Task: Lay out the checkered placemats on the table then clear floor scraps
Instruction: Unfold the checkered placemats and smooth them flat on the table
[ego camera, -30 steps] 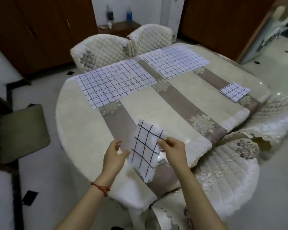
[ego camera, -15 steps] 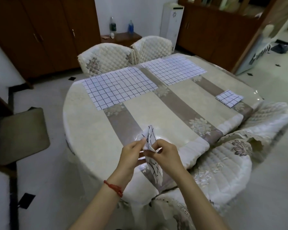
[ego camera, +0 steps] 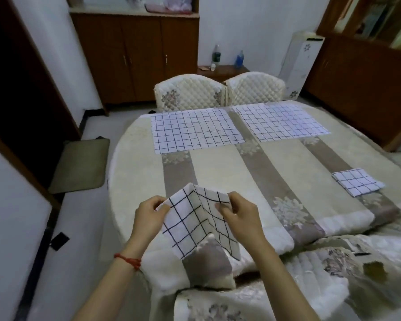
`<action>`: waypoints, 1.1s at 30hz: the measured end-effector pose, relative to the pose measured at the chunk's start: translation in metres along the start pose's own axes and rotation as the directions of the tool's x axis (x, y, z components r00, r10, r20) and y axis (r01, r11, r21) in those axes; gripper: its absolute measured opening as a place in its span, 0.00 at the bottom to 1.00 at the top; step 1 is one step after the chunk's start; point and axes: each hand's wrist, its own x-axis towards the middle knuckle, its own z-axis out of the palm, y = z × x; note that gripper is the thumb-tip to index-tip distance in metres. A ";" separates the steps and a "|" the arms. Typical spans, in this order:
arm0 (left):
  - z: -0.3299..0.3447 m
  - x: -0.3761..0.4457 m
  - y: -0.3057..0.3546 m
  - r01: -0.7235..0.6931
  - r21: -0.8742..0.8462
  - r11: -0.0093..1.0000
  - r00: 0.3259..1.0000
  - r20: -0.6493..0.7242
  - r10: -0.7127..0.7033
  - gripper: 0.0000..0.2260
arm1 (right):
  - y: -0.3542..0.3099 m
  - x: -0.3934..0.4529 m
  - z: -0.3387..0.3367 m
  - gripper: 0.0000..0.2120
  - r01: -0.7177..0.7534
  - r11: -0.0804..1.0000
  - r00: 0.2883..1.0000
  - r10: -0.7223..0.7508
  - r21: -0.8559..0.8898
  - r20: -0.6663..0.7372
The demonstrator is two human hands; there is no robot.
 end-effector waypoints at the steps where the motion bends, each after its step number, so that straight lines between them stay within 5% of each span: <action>1: 0.006 -0.005 0.004 -0.014 0.030 0.999 0.999 -0.040 0.016 0.05 | 0.003 0.002 -0.009 0.13 0.036 0.999 0.999 -0.036 -0.028 0.016; 3: 0.018 -0.017 0.014 -0.049 0.072 0.996 0.996 -0.074 0.055 0.10 | 0.008 0.005 -0.024 0.10 0.113 0.991 0.992 -0.109 -0.078 0.059; 6: 0.036 -0.038 0.037 -0.235 0.103 0.966 0.971 0.053 0.231 0.18 | 0.011 0.011 -0.038 0.03 0.212 0.970 0.970 -0.194 -0.122 0.145; 11: 0.053 -0.047 0.066 -0.332 -0.001 0.943 0.915 0.241 0.323 0.12 | 0.000 0.017 -0.045 0.02 0.299 0.948 0.919 -0.256 -0.105 0.300; 22: 0.015 -0.013 0.078 -0.267 -0.239 0.934 0.962 -0.126 0.243 0.12 | 0.016 0.026 -0.082 0.12 -0.029 0.994 0.977 0.005 0.108 0.212; 27: 0.016 -0.003 0.072 -0.175 -0.235 0.956 0.971 -0.204 0.128 0.02 | 0.006 0.028 -0.073 0.08 -0.046 0.951 0.994 0.014 0.307 0.105; 30: 0.022 -0.006 0.075 -0.099 -0.146 0.984 0.953 -0.299 0.051 0.20 | -0.004 0.030 -0.065 0.09 -0.013 0.943 0.999 -0.004 0.332 0.050; 33: 0.033 -0.021 0.088 -0.136 -0.130 0.982 0.969 -0.225 0.105 0.10 | -0.009 0.033 -0.061 0.15 0.011 0.949 1.000 -0.017 0.316 0.016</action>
